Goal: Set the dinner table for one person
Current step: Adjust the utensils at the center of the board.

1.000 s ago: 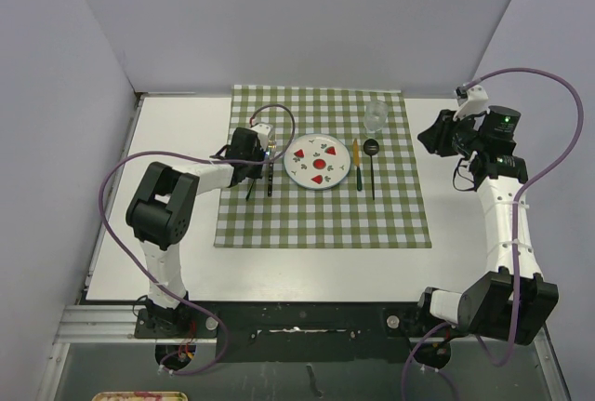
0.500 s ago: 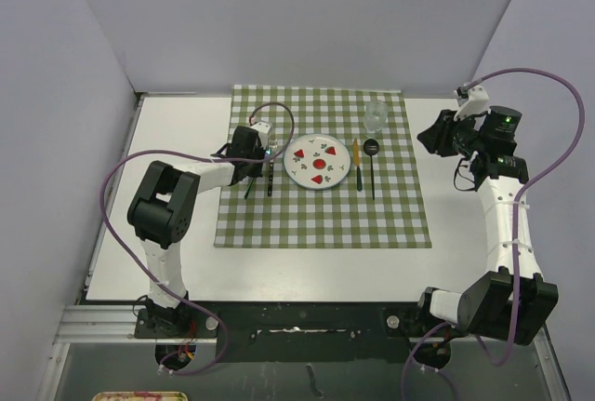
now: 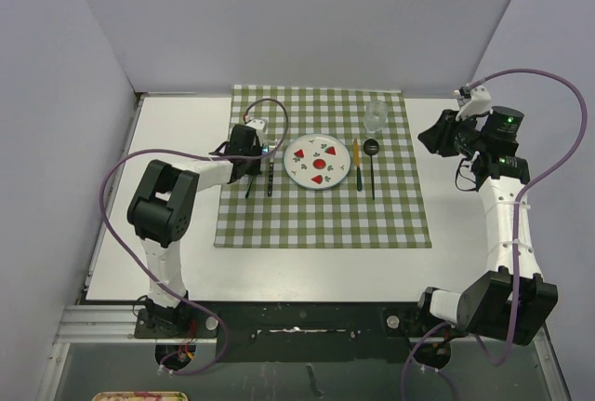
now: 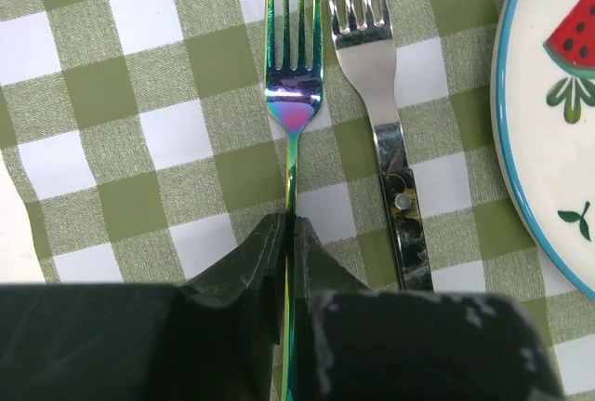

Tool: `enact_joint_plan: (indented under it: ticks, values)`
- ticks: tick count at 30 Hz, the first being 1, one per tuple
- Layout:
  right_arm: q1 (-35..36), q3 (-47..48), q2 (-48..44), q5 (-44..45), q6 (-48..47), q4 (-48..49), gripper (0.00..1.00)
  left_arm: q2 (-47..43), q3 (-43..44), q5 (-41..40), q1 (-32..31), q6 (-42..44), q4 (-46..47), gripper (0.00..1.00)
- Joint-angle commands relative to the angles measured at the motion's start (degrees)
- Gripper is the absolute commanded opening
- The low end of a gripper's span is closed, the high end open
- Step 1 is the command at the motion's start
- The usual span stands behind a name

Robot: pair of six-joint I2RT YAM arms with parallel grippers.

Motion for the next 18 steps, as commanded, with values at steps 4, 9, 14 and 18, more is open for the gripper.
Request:
enact_joint_plan:
  ticks: [4,9,14,18]
  values:
    - [-0.6,1.3,0.4,-1.5,0.6,2.4,0.26,2.2,4.3,0.2,1.0,-4.7,0.1,0.04]
    - [-0.7,1.3,0.7,-1.7,0.7,2.6,0.26,2.2,4.4,0.6,1.1,-7.4,0.4,0.04]
    - [-0.7,1.6,0.9,-1.9,0.8,2.5,0.26,1.5,4.0,-0.4,1.1,-10.3,1.4,0.04]
    - [-0.7,1.7,1.1,-2.1,0.8,2.5,0.26,1.3,3.8,-0.7,1.2,-13.4,1.8,0.03]
